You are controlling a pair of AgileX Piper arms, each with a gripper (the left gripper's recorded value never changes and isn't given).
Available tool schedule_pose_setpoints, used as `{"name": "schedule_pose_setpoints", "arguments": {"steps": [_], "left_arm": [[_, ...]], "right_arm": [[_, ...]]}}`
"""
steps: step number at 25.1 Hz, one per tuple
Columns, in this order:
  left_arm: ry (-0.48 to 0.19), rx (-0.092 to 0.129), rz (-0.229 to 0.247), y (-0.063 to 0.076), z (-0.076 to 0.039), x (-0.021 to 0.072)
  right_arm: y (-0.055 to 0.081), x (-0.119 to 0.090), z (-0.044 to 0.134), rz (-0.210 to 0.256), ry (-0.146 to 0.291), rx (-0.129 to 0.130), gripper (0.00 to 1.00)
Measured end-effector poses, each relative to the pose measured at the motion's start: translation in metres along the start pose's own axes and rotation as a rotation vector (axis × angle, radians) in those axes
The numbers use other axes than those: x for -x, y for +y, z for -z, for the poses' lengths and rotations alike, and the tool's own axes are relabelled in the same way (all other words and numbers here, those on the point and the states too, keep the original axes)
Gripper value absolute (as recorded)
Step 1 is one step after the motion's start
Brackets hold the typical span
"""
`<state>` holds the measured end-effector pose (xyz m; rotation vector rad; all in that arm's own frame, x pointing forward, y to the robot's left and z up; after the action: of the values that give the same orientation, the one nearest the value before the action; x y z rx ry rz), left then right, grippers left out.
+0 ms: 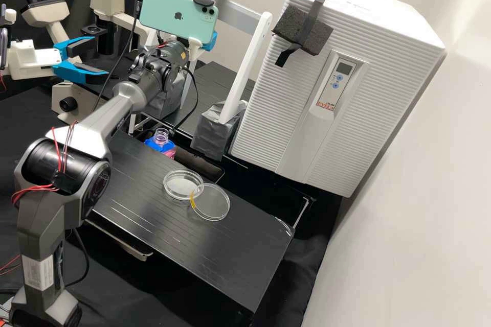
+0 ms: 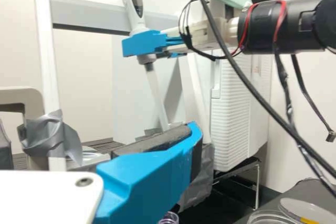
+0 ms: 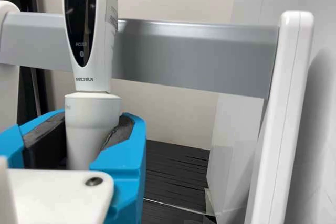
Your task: Use the pipette
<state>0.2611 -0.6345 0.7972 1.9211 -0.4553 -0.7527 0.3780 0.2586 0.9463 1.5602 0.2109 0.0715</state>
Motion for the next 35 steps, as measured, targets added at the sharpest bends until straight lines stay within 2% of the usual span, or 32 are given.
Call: {"name": "schedule_pose_setpoints", "arguments": {"steps": [4, 10, 15, 17, 23, 27, 32, 35], "left_arm": [[-0.006, 0.001, 0.001, 0.000, -0.002, -0.0003], [-0.006, 0.001, 0.001, 0.000, -0.002, -0.0003], [-0.006, 0.001, 0.001, 0.000, -0.002, -0.0003], [-0.008, 0.002, 0.002, -0.001, -0.002, -0.0005], [-0.008, 0.002, 0.002, -0.001, -0.002, -0.0005], [-0.017, 0.004, 0.004, -0.001, -0.005, -0.0010], [-0.022, 0.005, 0.006, -0.002, -0.007, -0.0013], [-0.022, 0.005, 0.006, -0.002, -0.007, -0.0013]], "right_arm": [[-0.005, -0.001, -0.006, 0.011, -0.019, -0.030, 0.00], [-0.010, -0.001, -0.008, 0.026, -0.025, -0.044, 0.00], [-0.012, -0.001, -0.005, 0.032, -0.018, -0.044, 0.00], [-0.016, -0.001, -0.007, 0.043, -0.022, -0.063, 0.00], [-0.017, -0.001, -0.007, 0.049, -0.021, -0.050, 0.00], [-0.018, -0.001, -0.008, 0.052, -0.022, -0.053, 0.00], [-0.020, -0.001, -0.006, 0.058, -0.016, -0.072, 0.00], [-0.023, -0.001, -0.002, 0.067, -0.006, -0.059, 0.00]]}}
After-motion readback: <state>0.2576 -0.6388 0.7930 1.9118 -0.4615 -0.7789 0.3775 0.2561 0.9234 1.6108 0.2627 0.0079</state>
